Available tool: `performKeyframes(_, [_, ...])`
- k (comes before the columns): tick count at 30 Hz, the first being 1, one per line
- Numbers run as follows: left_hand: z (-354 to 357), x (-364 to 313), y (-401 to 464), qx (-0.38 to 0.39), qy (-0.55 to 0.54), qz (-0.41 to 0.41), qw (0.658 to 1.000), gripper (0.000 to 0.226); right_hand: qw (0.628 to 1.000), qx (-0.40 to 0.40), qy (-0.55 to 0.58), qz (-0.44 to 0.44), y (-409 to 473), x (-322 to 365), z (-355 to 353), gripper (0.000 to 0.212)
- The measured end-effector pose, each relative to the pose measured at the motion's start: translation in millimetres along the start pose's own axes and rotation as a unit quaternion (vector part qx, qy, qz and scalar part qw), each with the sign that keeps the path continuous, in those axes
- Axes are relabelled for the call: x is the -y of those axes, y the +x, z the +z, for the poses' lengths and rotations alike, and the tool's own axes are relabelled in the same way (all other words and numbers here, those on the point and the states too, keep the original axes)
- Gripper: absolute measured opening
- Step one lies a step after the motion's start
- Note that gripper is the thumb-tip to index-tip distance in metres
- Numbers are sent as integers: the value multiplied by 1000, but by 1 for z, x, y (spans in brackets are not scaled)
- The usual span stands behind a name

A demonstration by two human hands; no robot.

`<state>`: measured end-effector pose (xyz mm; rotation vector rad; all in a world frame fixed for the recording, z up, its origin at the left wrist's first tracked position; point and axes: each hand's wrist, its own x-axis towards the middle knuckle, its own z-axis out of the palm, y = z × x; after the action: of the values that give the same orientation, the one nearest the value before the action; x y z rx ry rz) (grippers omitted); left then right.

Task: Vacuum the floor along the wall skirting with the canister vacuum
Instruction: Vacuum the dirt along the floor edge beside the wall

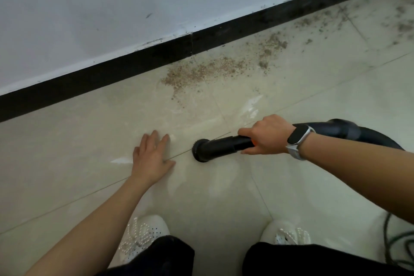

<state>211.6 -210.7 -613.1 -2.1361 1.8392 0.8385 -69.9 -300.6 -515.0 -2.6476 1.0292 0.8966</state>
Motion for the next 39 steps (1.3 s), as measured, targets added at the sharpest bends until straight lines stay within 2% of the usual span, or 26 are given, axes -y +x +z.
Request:
performKeyframes(6, [2,-41,15,39,49,29,998,85,998,5,1,59,-23,-54,19,44])
performKeyframes(11, [0,-45,15,54,51,22,997,85,994,-3,19,104,-36,-79,31,43])
performKeyframes(17, [-7,-39,15,35,8,12,999,77,998,-17,17,66,-13,-63,25,45])
performKeyframes(24, [-4,-22,17,-5,-26,-26,999,79,996,-46,44,57,0,-56,13,46])
performKeyframes(32, [-7,-9,19,-15,-57,-66,996,79,989,-51,80,113,43,-37,-16,45])
performKeyframes(35, [-13,3,24,-42,-85,-108,990,73,991,-48,92,83,56,-16,-25,45])
performKeyframes(39, [-17,17,28,-25,-90,-167,981,87,994,-28,104,33,65,19,-30,43])
